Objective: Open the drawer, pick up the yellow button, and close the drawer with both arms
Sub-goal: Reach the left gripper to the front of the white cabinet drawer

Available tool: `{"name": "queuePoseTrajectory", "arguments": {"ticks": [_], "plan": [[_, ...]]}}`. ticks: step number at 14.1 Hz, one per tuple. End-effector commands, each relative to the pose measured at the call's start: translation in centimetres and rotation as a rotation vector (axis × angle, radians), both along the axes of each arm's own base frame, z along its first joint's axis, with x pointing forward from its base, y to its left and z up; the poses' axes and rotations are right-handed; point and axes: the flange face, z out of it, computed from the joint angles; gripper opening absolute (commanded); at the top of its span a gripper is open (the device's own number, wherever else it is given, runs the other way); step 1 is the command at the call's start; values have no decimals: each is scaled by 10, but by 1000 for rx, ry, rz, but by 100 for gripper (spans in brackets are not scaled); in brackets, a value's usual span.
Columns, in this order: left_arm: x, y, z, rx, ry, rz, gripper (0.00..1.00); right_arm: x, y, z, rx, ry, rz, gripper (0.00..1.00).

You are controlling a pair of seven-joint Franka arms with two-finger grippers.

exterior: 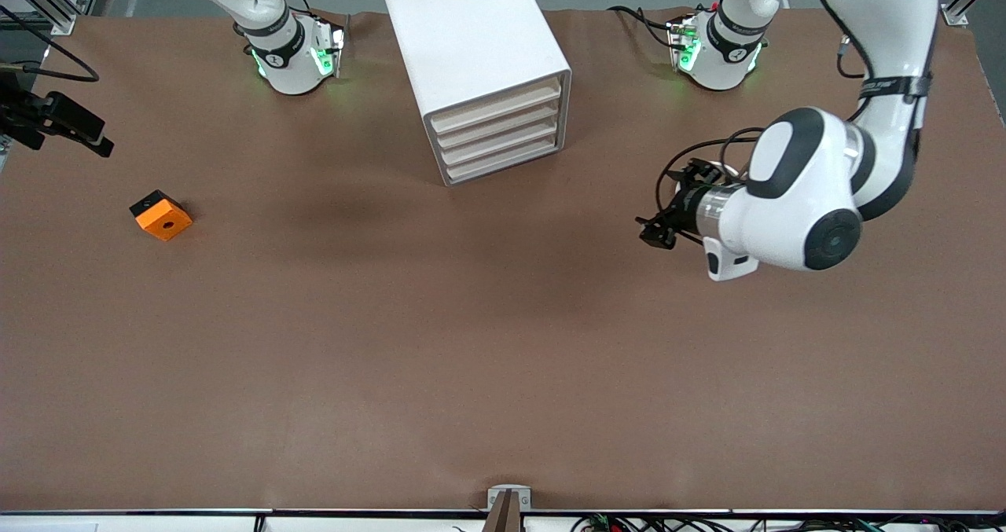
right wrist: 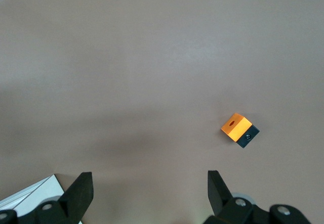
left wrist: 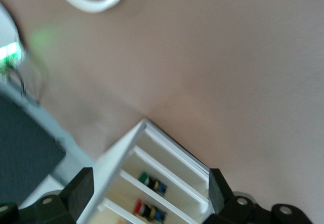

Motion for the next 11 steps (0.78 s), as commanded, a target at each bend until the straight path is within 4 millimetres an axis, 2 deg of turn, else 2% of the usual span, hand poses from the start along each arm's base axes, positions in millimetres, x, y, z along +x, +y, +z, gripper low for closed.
{"name": "queuePoseTrajectory", "arguments": {"ticks": [1,3,5,8,10,11], "plan": [[-10,-45,-21,108,123,151,100,9,4,5,-3,-8,-1,100],[-13,-67,-33,135,277,328,100,13,16,-1,-5,1,20,100],[-13,-76,-54,187,426,466,100,17,26,-2,-10,3,37,100],[-48,-128,-79,245,509,431,100,20,30,-1,-6,-2,42,100],[-55,-143,-98,214,619,457,100,24,47,-5,-16,2,72,100],[-57,-148,-105,219,673,488,100,24,48,-3,-14,-2,74,100]]}}
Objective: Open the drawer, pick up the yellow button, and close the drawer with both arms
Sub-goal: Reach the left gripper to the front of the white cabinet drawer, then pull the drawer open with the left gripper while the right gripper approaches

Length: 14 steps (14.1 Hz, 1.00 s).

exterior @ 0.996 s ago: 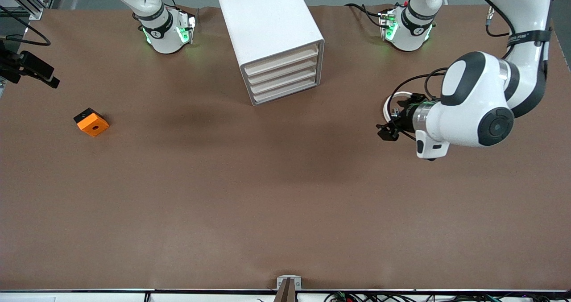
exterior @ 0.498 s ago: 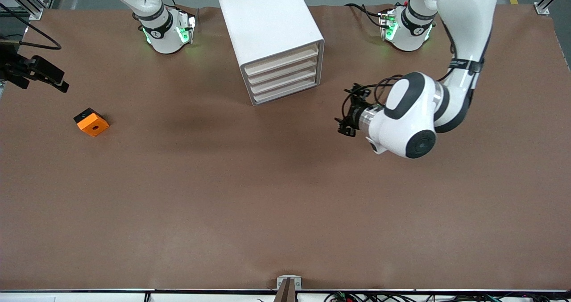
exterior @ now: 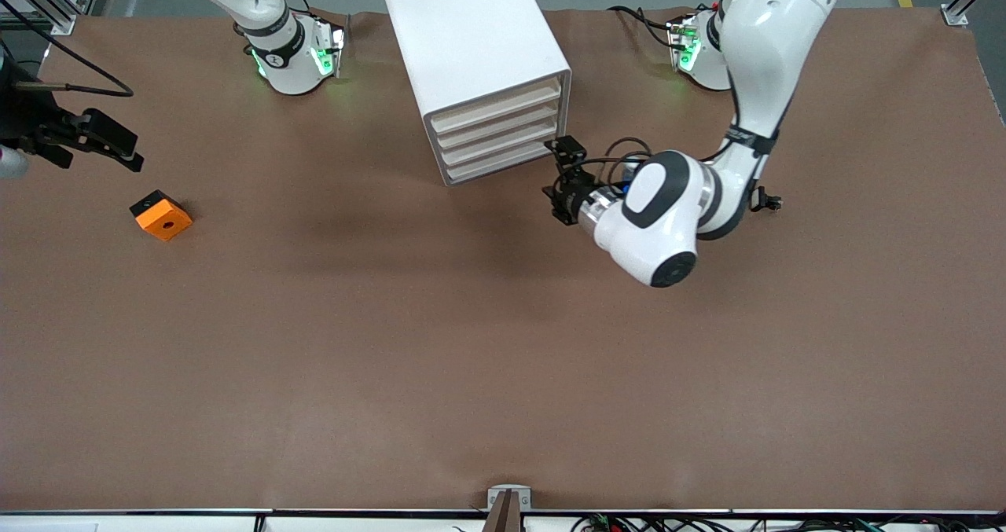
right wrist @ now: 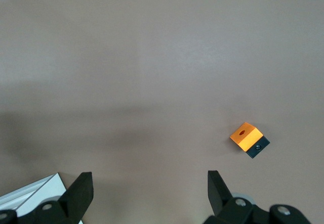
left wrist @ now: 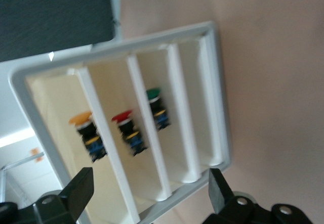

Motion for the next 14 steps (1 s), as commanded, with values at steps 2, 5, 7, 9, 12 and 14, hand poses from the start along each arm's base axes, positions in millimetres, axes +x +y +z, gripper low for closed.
{"name": "queuePoseTrajectory", "arguments": {"ticks": [2,5,7,9,12,14], "plan": [[-3,-14,-21,24,132,68,100,7,11,7,13,-20,6,100],[-21,-37,-22,50,189,69,97,8,24,-4,34,13,-10,100],[-33,-45,-20,69,226,35,92,5,41,-6,53,29,-21,100],[-50,-54,-24,78,267,-18,77,-1,73,-7,49,43,-71,100],[-68,-66,-31,122,315,-53,63,-13,118,-10,48,69,-188,100],[-74,-71,-37,150,332,-57,55,-21,146,-13,51,87,-259,100]]}}
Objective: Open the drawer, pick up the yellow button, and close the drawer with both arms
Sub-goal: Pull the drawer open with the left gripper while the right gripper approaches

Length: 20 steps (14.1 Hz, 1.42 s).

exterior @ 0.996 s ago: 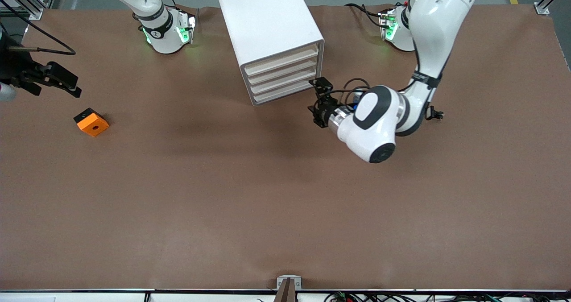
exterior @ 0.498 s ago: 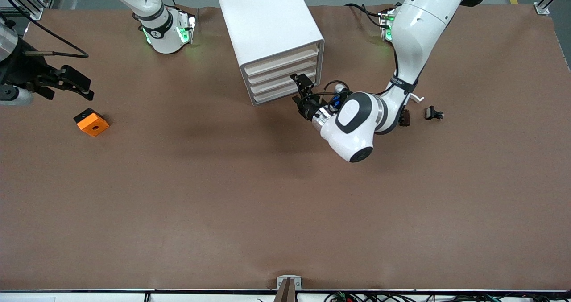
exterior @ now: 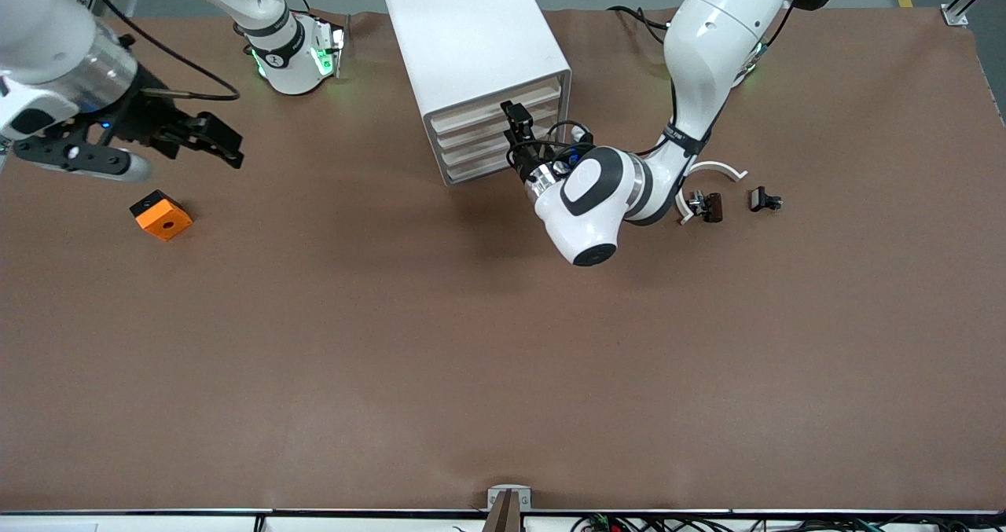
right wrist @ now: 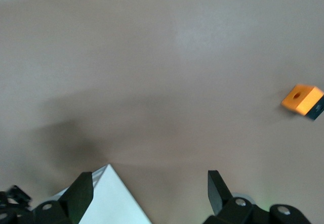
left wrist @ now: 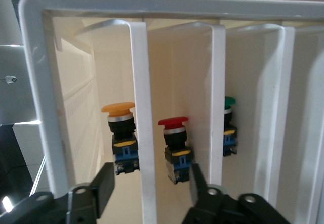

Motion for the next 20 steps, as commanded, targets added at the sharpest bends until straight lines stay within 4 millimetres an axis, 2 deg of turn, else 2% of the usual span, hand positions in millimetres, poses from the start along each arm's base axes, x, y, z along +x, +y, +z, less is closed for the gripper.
{"name": "queuePoseTrajectory", "arguments": {"ticks": [1,2,3,6,9,13,15,17,20], "plan": [[-6,-8,-5,24,41,-6,54,-10,32,1,3,21,-95,100],[-9,-10,-7,38,48,-9,49,-15,45,1,-1,24,-121,100],[-11,-12,-9,44,52,-10,32,-19,55,1,-3,24,-141,100],[-8,-9,-9,52,56,-2,2,-29,83,-1,-12,29,-190,100],[0,-2,-10,75,58,18,0,-35,100,-3,-16,31,-227,100],[29,26,-19,79,87,98,0,-41,118,-2,1,33,-284,100],[49,41,-16,90,96,151,0,-45,136,-9,-4,40,-311,100],[73,47,-4,80,69,187,0,-49,157,-14,-1,31,-373,100],[99,69,2,66,53,237,0,-61,198,-38,-36,52,-459,100]]}}
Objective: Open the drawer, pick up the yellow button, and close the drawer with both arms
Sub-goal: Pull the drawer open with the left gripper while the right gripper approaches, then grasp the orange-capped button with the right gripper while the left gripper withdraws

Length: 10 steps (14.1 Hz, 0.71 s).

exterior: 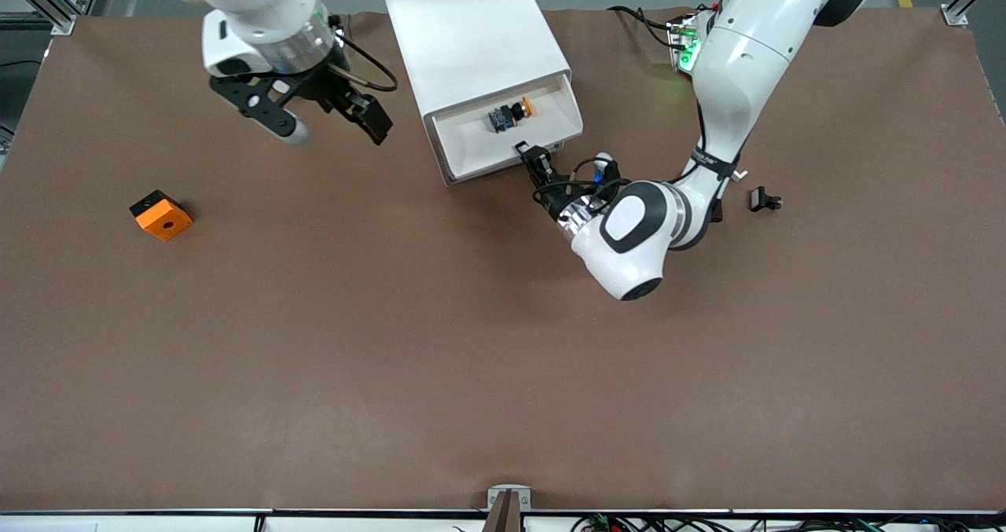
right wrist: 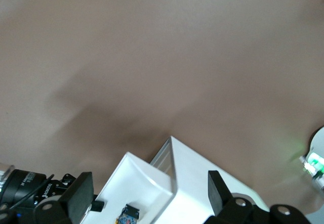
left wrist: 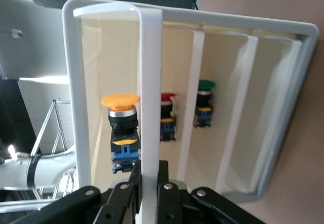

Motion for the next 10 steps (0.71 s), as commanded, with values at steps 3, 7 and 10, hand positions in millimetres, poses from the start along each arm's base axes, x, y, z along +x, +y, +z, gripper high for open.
{"name": "queuePoseTrajectory", "arguments": {"ticks": [3,7,10], "plan": [[39,28,9,20,-17,83,0,-21,67,-30,-31,22,-97,100],[49,40,11,25,-39,99,66,-39,124,-64,-24,3,-180,100],[63,44,28,8,-78,114,100,-47,156,-94,-24,-10,-172,100]]}}
